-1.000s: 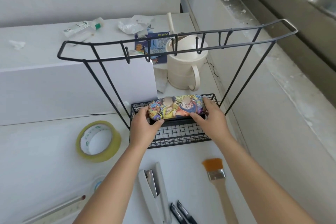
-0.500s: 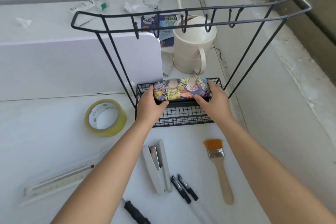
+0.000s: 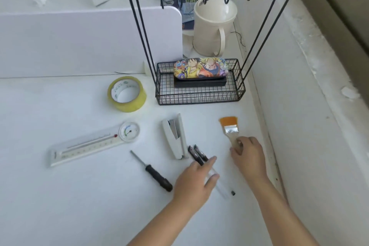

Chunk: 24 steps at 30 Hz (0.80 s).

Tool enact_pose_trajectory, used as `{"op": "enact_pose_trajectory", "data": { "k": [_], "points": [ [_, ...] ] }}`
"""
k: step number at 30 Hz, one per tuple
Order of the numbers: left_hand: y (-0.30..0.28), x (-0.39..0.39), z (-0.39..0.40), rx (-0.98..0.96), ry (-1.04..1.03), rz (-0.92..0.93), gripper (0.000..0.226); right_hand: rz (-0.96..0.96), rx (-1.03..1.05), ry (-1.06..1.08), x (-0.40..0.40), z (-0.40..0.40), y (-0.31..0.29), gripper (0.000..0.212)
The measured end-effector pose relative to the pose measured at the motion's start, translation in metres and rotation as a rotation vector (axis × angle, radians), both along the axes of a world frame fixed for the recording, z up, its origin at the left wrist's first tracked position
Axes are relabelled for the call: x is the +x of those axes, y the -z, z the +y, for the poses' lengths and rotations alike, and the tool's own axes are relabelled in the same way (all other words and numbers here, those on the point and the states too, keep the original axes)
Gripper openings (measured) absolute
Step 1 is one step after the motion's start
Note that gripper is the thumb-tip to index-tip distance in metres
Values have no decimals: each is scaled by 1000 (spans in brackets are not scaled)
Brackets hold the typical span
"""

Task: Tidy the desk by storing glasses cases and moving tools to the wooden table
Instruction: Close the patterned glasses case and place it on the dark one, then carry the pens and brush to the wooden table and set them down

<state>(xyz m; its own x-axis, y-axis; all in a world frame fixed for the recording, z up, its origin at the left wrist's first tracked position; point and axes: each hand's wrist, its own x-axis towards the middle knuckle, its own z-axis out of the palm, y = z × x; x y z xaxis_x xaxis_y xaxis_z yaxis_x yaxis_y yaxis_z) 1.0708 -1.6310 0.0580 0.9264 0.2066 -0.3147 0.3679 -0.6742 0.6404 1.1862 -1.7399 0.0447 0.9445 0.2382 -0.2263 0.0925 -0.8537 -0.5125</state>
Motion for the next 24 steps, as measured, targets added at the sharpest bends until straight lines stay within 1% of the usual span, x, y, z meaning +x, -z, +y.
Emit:
{"op": "enact_pose_trajectory", "data": {
  "k": [1, 2, 3, 5, 6, 8, 10, 11, 12, 13, 14, 16, 17, 19, 22, 24],
  "points": [
    [7, -3, -9, 121, 37, 56, 55, 24, 8, 24, -3, -5, -2, 28],
    [9, -5, -17, 237, 35, 52, 47, 52, -2, 46, -6, -9, -3, 31],
    [10, -8, -22, 305, 43, 84, 39, 86, -27, 69, -10, -14, -4, 33],
    [12, -14, -28, 363, -22, 83, 24, 146, -97, 103, -19, -23, -7, 32],
    [12, -17, -31, 380, -43, 101, 23, 169, -139, 107, -24, -26, -8, 30],
    [11, -29, -33, 393, -27, 176, 46, 186, -194, 102, -37, -33, -11, 26],
    [17, -42, -29, 342, -52, 241, 65, 181, -155, 106, -51, -38, -10, 19],
    [24, -50, -27, 343, -73, 238, 69, 183, -114, 112, -58, -39, -10, 14],
    [24, -55, -27, 301, -73, 252, 68, 181, -74, 118, -65, -40, -9, 11],
    [22, -62, -28, 295, -65, 273, 63, 185, -38, 126, -72, -41, -6, 13],
    [15, -69, -27, 298, -75, 312, 54, 185, 4, 133, -79, -41, -4, 15],
    [-5, -71, -26, 264, -176, 350, 23, 186, 100, 134, -93, -42, -4, 14],
    [-10, -74, -24, 248, -172, 352, 14, 183, 144, 117, -100, -42, -6, 14],
    [-12, -88, -18, 134, -153, 236, 10, 165, 227, 66, -114, -46, -14, 15],
    [-33, -109, 1, 7, -97, 96, 27, 110, 336, 61, -141, -52, -33, 16],
    [-40, -122, 11, -45, -27, 55, 32, 77, 377, 105, -165, -56, -43, 17]
  ]
}}
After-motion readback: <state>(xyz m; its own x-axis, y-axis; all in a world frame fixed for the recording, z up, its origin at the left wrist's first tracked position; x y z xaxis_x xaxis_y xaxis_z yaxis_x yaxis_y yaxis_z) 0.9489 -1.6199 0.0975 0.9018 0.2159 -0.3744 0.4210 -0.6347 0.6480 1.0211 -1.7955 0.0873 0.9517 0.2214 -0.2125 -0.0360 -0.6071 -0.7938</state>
